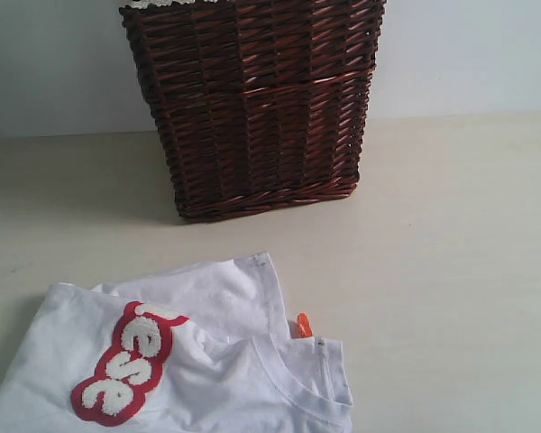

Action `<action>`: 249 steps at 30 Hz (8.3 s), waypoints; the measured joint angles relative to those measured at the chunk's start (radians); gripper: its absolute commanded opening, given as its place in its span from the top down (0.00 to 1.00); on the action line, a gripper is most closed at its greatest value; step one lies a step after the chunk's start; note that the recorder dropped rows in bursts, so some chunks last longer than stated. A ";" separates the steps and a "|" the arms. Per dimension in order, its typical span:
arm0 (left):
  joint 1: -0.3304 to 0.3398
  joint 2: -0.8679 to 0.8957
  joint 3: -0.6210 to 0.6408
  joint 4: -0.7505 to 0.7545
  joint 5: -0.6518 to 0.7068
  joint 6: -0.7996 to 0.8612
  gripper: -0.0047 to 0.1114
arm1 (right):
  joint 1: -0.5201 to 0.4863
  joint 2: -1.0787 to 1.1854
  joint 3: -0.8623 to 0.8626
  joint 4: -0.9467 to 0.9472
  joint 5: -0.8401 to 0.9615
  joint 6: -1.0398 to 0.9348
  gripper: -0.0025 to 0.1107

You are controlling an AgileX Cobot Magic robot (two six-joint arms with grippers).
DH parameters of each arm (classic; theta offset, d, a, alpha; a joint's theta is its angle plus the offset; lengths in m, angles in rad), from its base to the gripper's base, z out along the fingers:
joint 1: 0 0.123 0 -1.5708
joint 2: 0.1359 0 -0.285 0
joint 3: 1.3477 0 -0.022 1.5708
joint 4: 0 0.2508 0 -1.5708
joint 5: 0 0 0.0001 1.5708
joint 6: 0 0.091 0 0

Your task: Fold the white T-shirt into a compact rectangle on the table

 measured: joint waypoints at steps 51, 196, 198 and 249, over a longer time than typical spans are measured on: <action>0.242 -0.024 0.041 0.918 0.127 -0.845 0.96 | 0.000 0.000 0.000 0.004 -0.002 0.000 0.83; 0.242 -0.024 0.041 0.918 0.127 -0.841 0.96 | 0.798 1.676 -1.208 0.414 0.648 -0.998 0.56; 0.242 -0.024 0.041 0.918 0.127 -0.841 0.96 | 0.790 1.735 -1.208 0.390 0.646 -0.959 0.56; 0.242 -0.024 0.041 0.918 0.127 -0.841 0.96 | 0.583 1.122 -1.107 0.273 -0.481 0.013 0.83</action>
